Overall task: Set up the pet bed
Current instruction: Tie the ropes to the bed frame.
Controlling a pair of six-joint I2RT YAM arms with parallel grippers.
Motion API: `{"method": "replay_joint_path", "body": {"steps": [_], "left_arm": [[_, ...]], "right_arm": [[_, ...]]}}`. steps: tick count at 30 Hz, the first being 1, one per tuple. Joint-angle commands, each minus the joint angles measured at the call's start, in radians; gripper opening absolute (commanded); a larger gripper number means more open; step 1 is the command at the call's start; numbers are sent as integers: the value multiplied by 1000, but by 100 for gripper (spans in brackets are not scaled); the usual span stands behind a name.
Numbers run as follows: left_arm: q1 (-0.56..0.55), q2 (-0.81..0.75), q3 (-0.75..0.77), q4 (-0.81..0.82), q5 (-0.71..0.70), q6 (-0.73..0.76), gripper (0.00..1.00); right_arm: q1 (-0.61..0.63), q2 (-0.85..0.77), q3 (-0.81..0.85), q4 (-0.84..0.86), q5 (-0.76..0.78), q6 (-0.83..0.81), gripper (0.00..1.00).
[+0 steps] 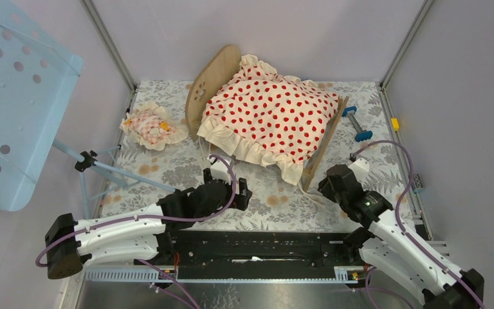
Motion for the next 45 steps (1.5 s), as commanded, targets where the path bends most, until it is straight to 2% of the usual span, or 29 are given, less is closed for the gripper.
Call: {"method": "replay_joint_path", "body": {"steps": [1,6,12,21,25,30,39,45], "left_arm": [[-1,-42,-18,41,12,-15,96],[-2,-101,-45,30,8,-34,96],[-1,-130,-66,22,19,-38,95],[-2,-140,-76,23,18,-42,95],[-1,-133,-80,27,20,-42,95],[-2,-123,-78,30,26,-43,95],[-1,-117,-91,39,31,-50,95],[-2,-90,-89,55,43,-53,95]], "right_arm": [[8,45,-74,-49,-65,173,32],[3,80,-150,-25,16,241,11],[-15,194,-153,37,59,211,2],[-16,291,-154,93,89,147,0],[-16,351,-161,173,4,76,0],[-14,420,-140,195,-122,39,0],[30,328,-178,161,-249,78,0],[94,329,-222,242,-289,143,0]]}}
